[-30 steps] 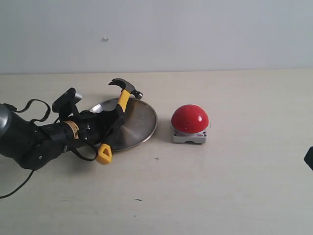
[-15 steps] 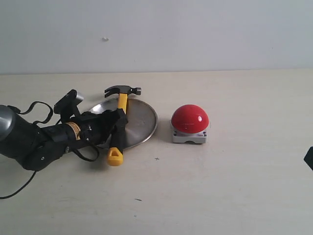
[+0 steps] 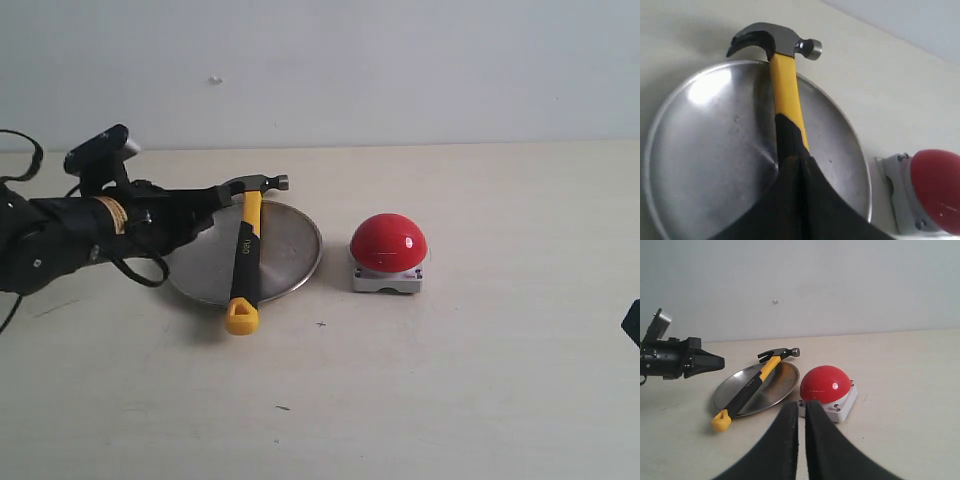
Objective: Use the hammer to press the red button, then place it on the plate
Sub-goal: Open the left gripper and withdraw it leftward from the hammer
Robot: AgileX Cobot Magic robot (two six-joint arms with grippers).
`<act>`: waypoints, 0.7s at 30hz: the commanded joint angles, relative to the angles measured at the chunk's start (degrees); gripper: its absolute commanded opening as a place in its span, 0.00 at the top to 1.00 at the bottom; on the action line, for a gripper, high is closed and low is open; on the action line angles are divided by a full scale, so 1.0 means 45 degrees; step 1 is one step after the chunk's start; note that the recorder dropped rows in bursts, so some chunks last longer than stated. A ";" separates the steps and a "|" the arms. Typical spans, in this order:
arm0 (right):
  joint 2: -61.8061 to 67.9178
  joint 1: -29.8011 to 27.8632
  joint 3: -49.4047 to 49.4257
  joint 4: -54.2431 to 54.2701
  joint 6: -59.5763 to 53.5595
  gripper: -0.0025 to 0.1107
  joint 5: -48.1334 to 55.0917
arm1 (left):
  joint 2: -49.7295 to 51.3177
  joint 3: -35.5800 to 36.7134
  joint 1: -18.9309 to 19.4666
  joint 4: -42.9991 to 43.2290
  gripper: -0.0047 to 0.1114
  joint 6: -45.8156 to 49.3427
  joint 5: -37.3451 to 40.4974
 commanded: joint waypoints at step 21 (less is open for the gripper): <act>-0.0070 -0.0039 0.0071 0.0029 -0.0039 0.92 -0.0050 | -0.8520 0.6870 0.1092 -1.1602 0.96 1.4489 -0.3582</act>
